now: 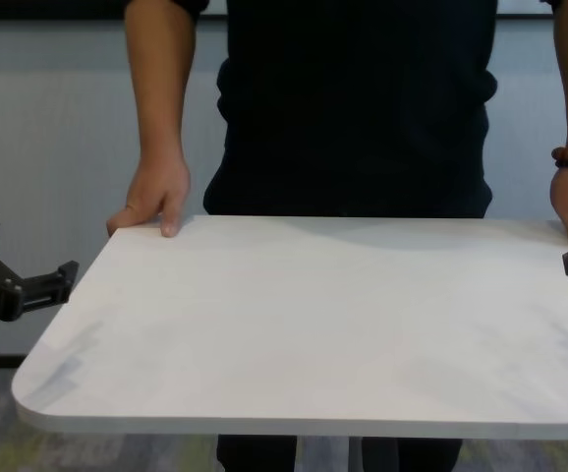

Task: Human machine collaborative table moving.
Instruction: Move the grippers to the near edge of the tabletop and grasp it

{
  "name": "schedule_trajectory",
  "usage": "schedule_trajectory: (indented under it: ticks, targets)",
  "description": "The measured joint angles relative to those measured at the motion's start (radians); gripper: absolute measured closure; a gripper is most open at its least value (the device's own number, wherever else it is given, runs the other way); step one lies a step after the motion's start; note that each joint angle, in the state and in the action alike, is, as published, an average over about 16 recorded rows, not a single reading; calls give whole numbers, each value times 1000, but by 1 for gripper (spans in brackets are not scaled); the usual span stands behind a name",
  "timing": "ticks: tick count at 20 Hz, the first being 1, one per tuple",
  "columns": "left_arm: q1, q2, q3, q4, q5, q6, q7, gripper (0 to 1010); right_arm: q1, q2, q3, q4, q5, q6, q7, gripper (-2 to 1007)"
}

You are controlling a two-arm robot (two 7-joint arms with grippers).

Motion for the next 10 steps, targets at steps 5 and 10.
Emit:
schedule_trajectory:
  ticks: [5, 10]
  targets:
    - [0, 0, 0, 0, 0, 0, 0, 10, 0, 0, 0, 0, 0, 0, 0, 0]
    - [0, 0, 0, 0, 0, 0, 0, 10, 0, 0, 0, 0, 0, 0, 0, 0]
